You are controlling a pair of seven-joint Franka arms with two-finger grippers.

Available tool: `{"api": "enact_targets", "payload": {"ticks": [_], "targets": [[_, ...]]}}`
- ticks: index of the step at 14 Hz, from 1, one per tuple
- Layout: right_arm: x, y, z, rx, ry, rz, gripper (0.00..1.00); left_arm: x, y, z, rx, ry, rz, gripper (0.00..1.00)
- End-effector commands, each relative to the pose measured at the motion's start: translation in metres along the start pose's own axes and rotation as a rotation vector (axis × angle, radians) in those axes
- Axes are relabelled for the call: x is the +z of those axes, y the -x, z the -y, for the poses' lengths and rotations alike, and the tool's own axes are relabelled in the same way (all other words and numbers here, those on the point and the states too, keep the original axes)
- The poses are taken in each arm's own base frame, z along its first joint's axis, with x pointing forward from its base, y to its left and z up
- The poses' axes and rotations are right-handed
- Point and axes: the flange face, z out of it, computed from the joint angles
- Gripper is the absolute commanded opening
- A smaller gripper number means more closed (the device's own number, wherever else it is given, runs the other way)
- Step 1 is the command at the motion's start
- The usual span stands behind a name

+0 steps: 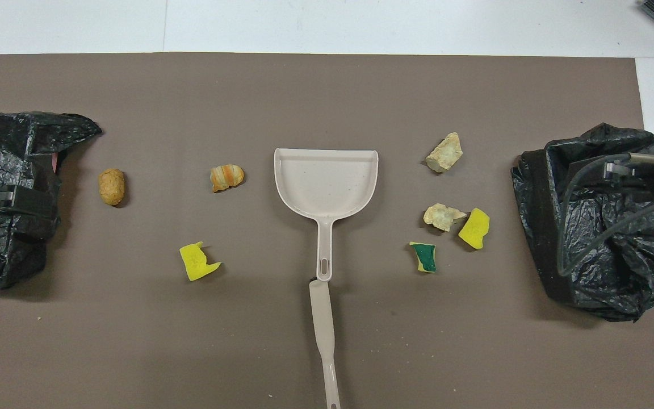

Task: Sweep and dump trash in bin
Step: 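Reach the right gripper to the beige dustpan's handle top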

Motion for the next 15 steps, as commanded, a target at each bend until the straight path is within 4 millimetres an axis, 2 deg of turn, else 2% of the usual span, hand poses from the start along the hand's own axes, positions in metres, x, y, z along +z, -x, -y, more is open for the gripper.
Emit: {"api": "enact_targets", "payload": {"ticks": [1, 6, 11, 14, 15], "targets": [[-0.006, -0.002, 0.006, -0.019, 0.011, -0.011, 1.00, -0.006, 0.003, 0.002, 0.008, -0.018, -0.007, 1.00], [-0.006, 0.000, 0.004, -0.014, -0.039, -0.005, 1.00, -0.012, 0.006, 0.001, 0.010, -0.011, 0.007, 1.00], [0.013, -0.008, 0.024, -0.030, -0.035, 0.002, 1.00, -0.027, 0.012, -0.003, 0.012, -0.010, 0.017, 1.00], [0.041, -0.013, 0.070, -0.008, -0.042, 0.007, 1.00, -0.027, 0.012, -0.004, 0.009, -0.010, 0.016, 1.00], [0.051, -0.013, 0.092, -0.007, -0.048, 0.002, 1.00, -0.027, 0.013, -0.001, 0.004, -0.010, 0.019, 1.00]]}}
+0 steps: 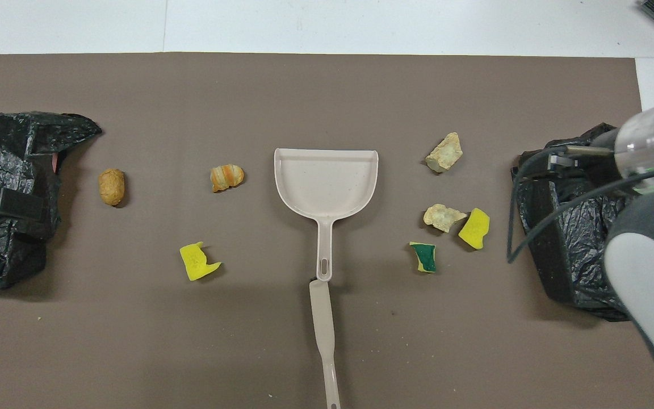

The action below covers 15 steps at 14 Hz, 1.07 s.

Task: Sweep and dump trash in bin

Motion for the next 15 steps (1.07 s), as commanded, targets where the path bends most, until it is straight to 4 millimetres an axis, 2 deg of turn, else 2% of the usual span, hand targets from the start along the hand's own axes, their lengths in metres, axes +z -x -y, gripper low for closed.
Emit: {"api": "enact_targets", "payload": {"ticks": [1, 3, 5, 7, 8, 9, 10, 13, 15], "targets": [[0.033, -0.004, 0.050, 0.017, -0.022, 0.000, 1.00, -0.005, 0.005, 0.003, -0.003, -0.009, 0.014, 1.00], [0.058, -0.002, 0.089, 0.020, -0.030, -0.003, 1.00, -0.006, 0.004, 0.004, -0.001, -0.011, 0.003, 1.00], [0.084, 0.011, 0.146, 0.023, -0.027, -0.014, 1.00, -0.006, 0.003, 0.003, 0.002, -0.011, 0.002, 1.00], [0.107, 0.012, 0.167, 0.035, -0.046, -0.014, 1.00, -0.006, 0.003, 0.004, 0.005, -0.012, 0.002, 1.00], [0.117, 0.022, 0.189, 0.025, -0.048, -0.006, 1.00, -0.006, 0.003, 0.009, -0.009, -0.012, 0.003, 1.00], [0.130, 0.027, 0.206, 0.047, -0.050, -0.004, 1.00, -0.005, 0.006, 0.022, -0.027, -0.004, 0.014, 1.00], [0.145, 0.031, 0.218, 0.064, -0.050, -0.005, 1.00, -0.004, 0.010, 0.015, -0.010, -0.007, 0.014, 1.00], [0.182, 0.059, 0.262, 0.064, -0.047, 0.021, 1.00, 0.052, 0.010, 0.010, 0.062, 0.000, 0.087, 1.00], [0.207, 0.082, 0.273, 0.040, -0.037, 0.033, 1.00, 0.091, 0.016, 0.005, 0.086, 0.003, 0.083, 1.00]]}}
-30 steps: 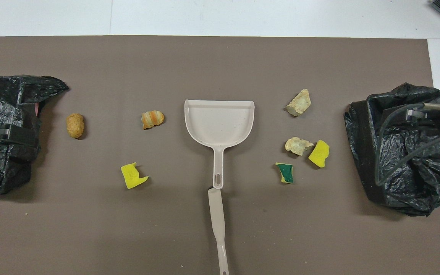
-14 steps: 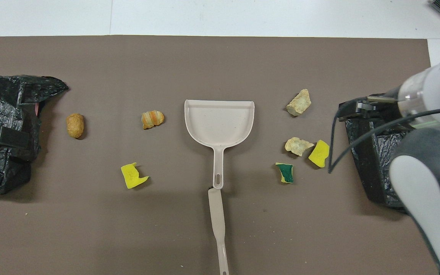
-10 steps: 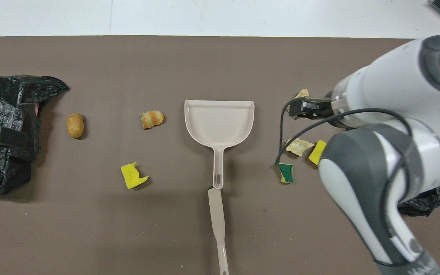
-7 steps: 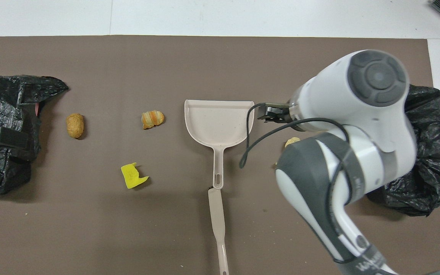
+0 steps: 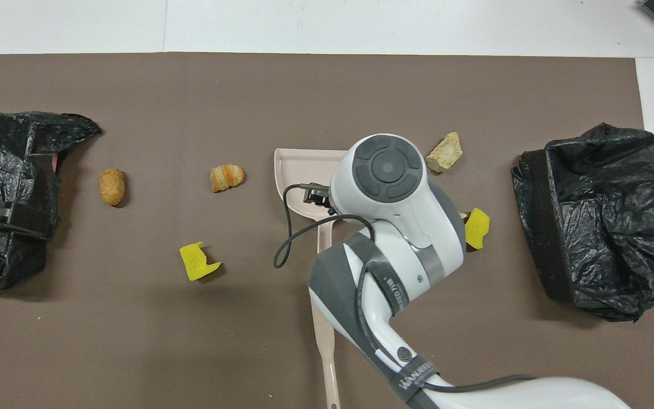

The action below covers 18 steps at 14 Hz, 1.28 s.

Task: Sweep and dump trash in bin

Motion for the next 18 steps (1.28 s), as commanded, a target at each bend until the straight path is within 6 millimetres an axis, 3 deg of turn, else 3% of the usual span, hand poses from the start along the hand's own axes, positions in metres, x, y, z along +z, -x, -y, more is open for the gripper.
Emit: {"api": "enact_targets", "payload": {"ticks": [1, 3, 7, 9, 10, 11, 12, 13, 16, 18], "targets": [[0.034, 0.033, 0.016, -0.016, -0.011, 0.003, 1.00, 0.057, 0.020, -0.015, 0.069, 0.002, -0.010, 1.00], [0.060, 0.052, 0.016, -0.018, -0.003, 0.009, 1.00, 0.089, 0.037, -0.033, 0.163, 0.000, -0.017, 1.00], [0.077, 0.056, 0.009, -0.022, 0.006, 0.017, 0.98, 0.129, 0.058, -0.044, 0.321, 0.055, -0.061, 1.00], [0.075, 0.055, 0.011, -0.019, 0.006, 0.013, 0.64, 0.138, 0.057, -0.046, 0.384, 0.124, -0.103, 1.00], [0.075, 0.052, 0.011, -0.016, 0.004, 0.010, 0.38, 0.140, 0.056, -0.048, 0.416, 0.132, -0.119, 1.00], [0.076, 0.050, 0.010, -0.015, 0.004, 0.008, 0.20, 0.142, 0.056, -0.050, 0.419, 0.134, -0.117, 1.00], [0.076, 0.048, 0.010, -0.021, 0.004, 0.004, 0.06, 0.144, 0.057, -0.061, 0.434, 0.148, -0.112, 1.00], [0.075, 0.045, 0.010, -0.022, 0.005, 0.000, 0.00, 0.149, 0.062, -0.071, 0.450, 0.159, -0.099, 1.00], [0.061, 0.035, 0.011, -0.049, -0.005, -0.029, 0.00, 0.165, 0.088, -0.098, 0.500, 0.164, -0.101, 1.00], [0.037, 0.021, -0.005, -0.134, -0.014, -0.053, 0.00, 0.178, 0.094, -0.115, 0.514, 0.198, -0.090, 1.00]]}}
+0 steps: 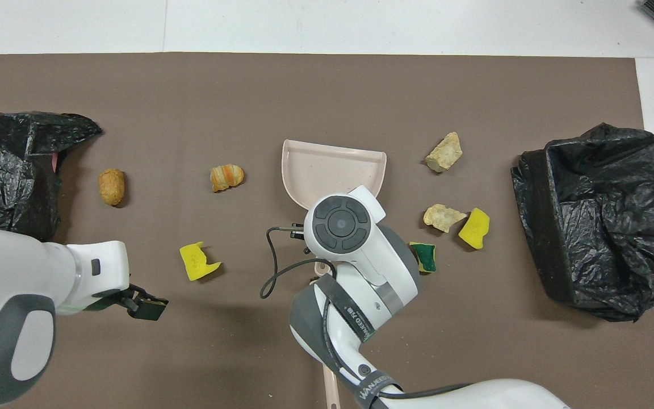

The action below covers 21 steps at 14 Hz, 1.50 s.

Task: Sweep and dump trash in bin

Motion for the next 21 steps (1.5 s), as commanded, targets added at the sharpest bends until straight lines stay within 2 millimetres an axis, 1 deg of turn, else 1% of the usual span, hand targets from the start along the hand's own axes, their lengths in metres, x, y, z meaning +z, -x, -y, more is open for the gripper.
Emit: {"api": "enact_targets", "payload": {"ticks": [1, 3, 4, 5, 6, 8, 9, 11, 13, 14, 15, 16, 17, 19, 20, 21], "targets": [[-0.037, -0.022, -0.025, -0.151, -0.021, -0.053, 0.00, 0.021, 0.011, -0.026, 0.025, 0.036, -0.035, 1.00], [-0.052, -0.033, -0.041, -0.344, -0.013, -0.064, 0.00, 0.031, 0.007, -0.044, 0.041, 0.031, -0.032, 1.00], [-0.055, -0.040, -0.052, -0.441, -0.006, -0.067, 0.00, 0.033, 0.002, -0.061, 0.010, 0.028, -0.028, 1.00], [-0.055, -0.045, -0.058, -0.546, 0.000, -0.067, 0.00, 0.037, -0.005, -0.088, -0.032, 0.023, -0.024, 1.00], [-0.054, -0.050, -0.066, -0.639, 0.007, -0.064, 0.00, 0.041, -0.011, -0.121, -0.081, 0.014, -0.029, 1.00], [-0.051, -0.070, -0.092, -0.876, 0.022, -0.057, 0.00, 0.055, -0.017, -0.171, -0.182, 0.003, -0.035, 1.00], [-0.052, -0.075, -0.097, -0.969, 0.027, -0.052, 0.00, 0.061, -0.017, -0.193, -0.219, -0.001, -0.038, 1.00], [-0.061, -0.088, -0.111, -1.111, 0.068, -0.034, 0.00, 0.079, -0.016, -0.235, -0.327, -0.020, -0.038, 1.00], [-0.065, -0.100, -0.112, -1.285, 0.107, -0.011, 0.00, 0.098, -0.012, -0.272, -0.420, -0.042, -0.045, 1.00], [-0.065, -0.105, -0.118, -1.342, 0.108, 0.008, 0.00, 0.109, -0.008, -0.288, -0.451, -0.057, -0.045, 1.00], [-0.062, -0.106, -0.123, -1.395, 0.106, 0.028, 0.00, 0.121, -0.008, -0.298, -0.484, -0.069, -0.048, 1.00], [-0.063, -0.107, -0.128, -1.440, 0.105, 0.048, 0.00, 0.129, -0.006, -0.310, -0.515, -0.076, -0.050, 1.00], [-0.064, -0.105, -0.124, -1.491, 0.111, 0.067, 0.00, 0.135, -0.007, -0.317, -0.535, -0.085, -0.048, 1.00], [-0.058, -0.109, -0.130, -1.566, 0.130, 0.096, 0.00, 0.139, -0.014, -0.323, -0.548, -0.095, -0.049, 1.00], [-0.055, -0.112, -0.126, -1.604, 0.128, 0.097, 0.00, 0.144, -0.015, -0.333, -0.556, -0.090, -0.052, 1.00], [-0.049, -0.118, -0.118, -1.626, 0.129, 0.100, 0.00, 0.148, -0.020, -0.339, -0.564, -0.079, -0.056, 1.00]]}}
